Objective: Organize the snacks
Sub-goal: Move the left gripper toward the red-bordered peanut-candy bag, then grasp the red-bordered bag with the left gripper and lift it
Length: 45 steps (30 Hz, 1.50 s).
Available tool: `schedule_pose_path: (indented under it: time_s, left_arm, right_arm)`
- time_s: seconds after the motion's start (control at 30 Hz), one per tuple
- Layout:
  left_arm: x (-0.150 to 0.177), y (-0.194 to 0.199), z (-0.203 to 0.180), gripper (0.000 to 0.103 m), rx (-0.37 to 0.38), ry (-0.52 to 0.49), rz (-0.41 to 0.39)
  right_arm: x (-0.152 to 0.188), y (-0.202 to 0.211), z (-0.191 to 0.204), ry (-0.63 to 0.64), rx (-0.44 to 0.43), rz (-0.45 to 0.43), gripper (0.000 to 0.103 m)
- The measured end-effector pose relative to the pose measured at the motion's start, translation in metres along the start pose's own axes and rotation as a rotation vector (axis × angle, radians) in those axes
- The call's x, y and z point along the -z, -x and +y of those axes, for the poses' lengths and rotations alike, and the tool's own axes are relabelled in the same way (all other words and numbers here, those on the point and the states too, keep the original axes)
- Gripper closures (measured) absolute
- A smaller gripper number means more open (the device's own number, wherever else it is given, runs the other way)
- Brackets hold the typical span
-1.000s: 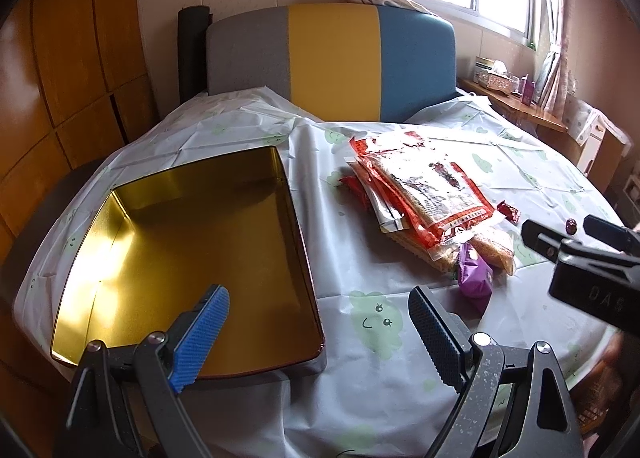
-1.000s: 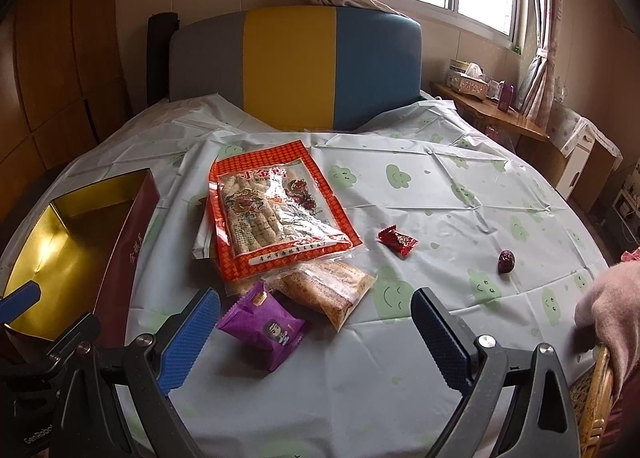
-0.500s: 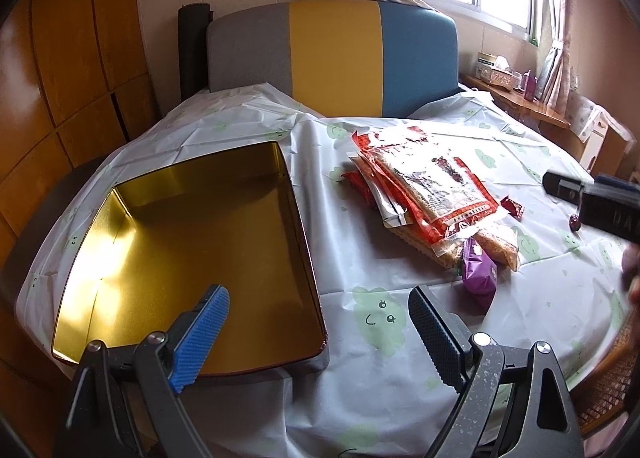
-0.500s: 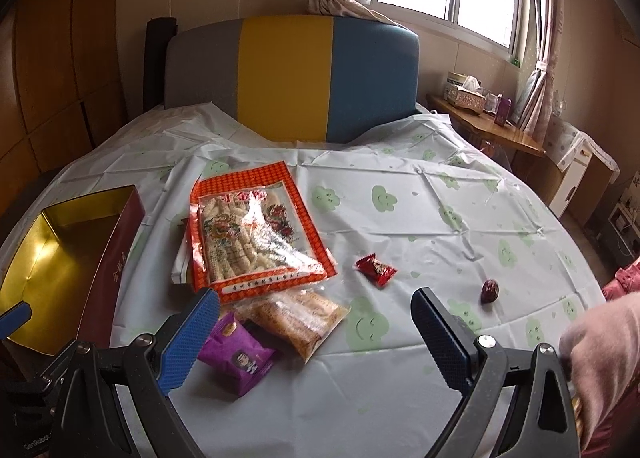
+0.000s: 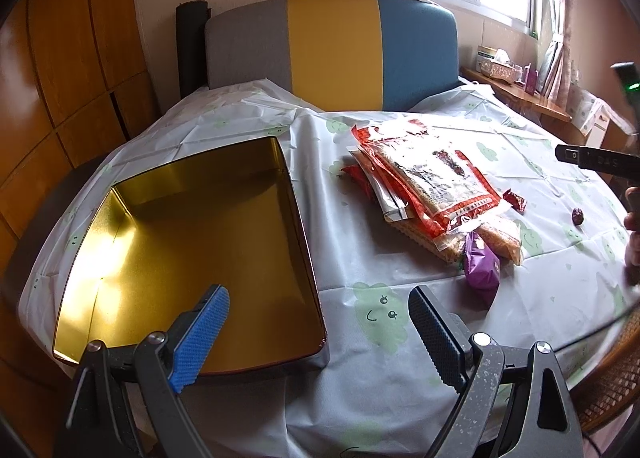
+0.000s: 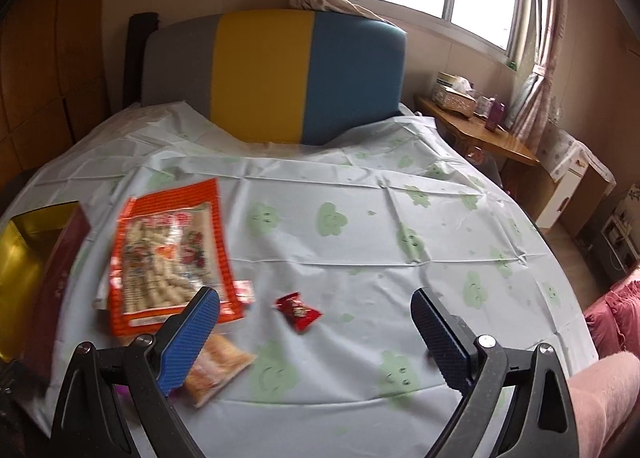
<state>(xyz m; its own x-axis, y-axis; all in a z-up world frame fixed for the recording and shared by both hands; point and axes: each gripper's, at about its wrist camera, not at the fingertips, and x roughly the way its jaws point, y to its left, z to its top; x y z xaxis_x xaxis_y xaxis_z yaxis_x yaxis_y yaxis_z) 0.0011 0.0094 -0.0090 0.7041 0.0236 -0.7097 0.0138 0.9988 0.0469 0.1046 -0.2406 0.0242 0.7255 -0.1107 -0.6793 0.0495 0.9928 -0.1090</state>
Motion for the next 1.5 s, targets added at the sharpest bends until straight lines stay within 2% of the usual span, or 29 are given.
schedule_pose_path:
  time_s: [0.1, 0.3, 0.57, 0.73, 0.8, 0.97, 1.17, 1.4, 1.5]
  left_arm:
    - [-0.001, -0.001, -0.001, 0.011, -0.007, -0.003, -0.001]
    - [-0.001, -0.005, -0.006, 0.011, 0.000, -0.019, 0.017]
    - [-0.002, -0.006, -0.013, 0.011, 0.003, -0.042, 0.021]
    - [-0.009, -0.009, -0.016, 0.012, 0.039, -0.050, 0.031]
    - [-0.017, -0.012, -0.017, 0.024, 0.087, -0.040, 0.040]
    - [-0.044, -0.032, -0.019, 0.044, 0.233, 0.039, 0.110]
    - [-0.077, -0.071, -0.024, 0.068, 0.343, 0.150, 0.193]
    - [-0.104, -0.121, -0.020, 0.070, 0.412, 0.279, 0.272]
    - [-0.111, -0.138, -0.020, 0.070, 0.398, 0.292, 0.271]
  right_arm:
    - [0.000, -0.015, -0.018, -0.082, -0.030, 0.058, 0.005]
    - [0.002, -0.016, -0.031, -0.170, -0.069, 0.067, 0.005]
    - [0.001, -0.014, -0.015, -0.110, -0.088, 0.060, 0.005]
    - [0.002, -0.015, -0.008, -0.078, -0.091, 0.067, 0.005]
    - [0.003, -0.016, -0.007, -0.074, -0.096, 0.074, 0.005]
    - [0.004, -0.019, -0.007, -0.078, -0.099, 0.089, 0.005]
    - [0.003, -0.017, -0.009, -0.092, -0.105, 0.083, 0.005]
    - [0.002, -0.015, -0.010, -0.102, -0.118, 0.077, 0.005]
    - [0.002, -0.016, -0.011, -0.110, -0.124, 0.080, 0.005]
